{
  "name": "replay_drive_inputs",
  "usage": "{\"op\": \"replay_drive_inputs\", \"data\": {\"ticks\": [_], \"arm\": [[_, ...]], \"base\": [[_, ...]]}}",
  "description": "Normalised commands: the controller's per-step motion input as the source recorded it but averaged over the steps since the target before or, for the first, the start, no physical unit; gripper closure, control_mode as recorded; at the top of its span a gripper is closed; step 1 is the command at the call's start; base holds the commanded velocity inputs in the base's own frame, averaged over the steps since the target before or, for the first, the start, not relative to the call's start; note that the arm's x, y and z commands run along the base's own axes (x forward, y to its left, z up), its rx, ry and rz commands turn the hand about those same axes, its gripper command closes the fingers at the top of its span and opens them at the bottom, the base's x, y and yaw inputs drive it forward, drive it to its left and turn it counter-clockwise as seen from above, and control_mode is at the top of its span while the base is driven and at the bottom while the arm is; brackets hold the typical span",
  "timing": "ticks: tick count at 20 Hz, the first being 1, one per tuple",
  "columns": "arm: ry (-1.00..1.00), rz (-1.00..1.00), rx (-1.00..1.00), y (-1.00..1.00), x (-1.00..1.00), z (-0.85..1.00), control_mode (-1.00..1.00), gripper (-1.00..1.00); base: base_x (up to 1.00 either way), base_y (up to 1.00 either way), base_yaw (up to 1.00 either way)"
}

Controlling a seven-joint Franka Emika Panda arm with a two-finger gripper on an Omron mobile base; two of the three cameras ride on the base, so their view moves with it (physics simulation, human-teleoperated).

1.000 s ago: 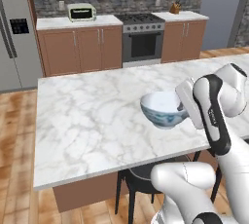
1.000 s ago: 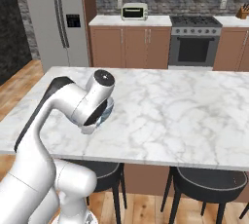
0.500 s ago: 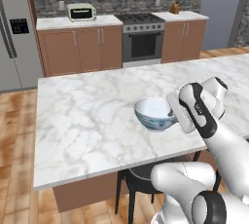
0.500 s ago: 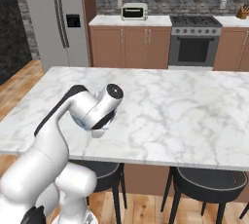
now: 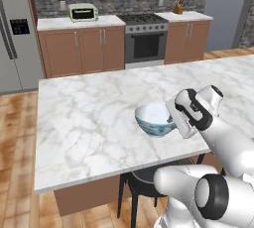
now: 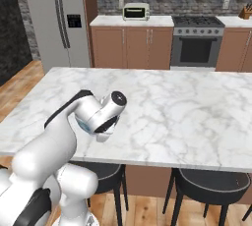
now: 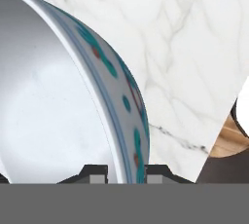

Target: Pick up the bowls from the cabinet and place each bowl in front of a stool on the dining counter.

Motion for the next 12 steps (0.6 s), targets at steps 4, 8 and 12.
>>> {"op": "replay_drive_inputs", "data": {"ticks": [4,8,12], "arm": [[0.0,0.0,0.0,0.01,0.2,-0.46,-1.0,1.0],[0.0,0.0,0.0,0.01,0.05,-0.11,-1.0,1.0],[0.0,0.0,0.0,0.0,0.0,0.0,-1.0,1.0]], "base": [[0.0,0.0,0.0],[0.0,0.0,0.0],[0.0,0.0,0.0]]}}
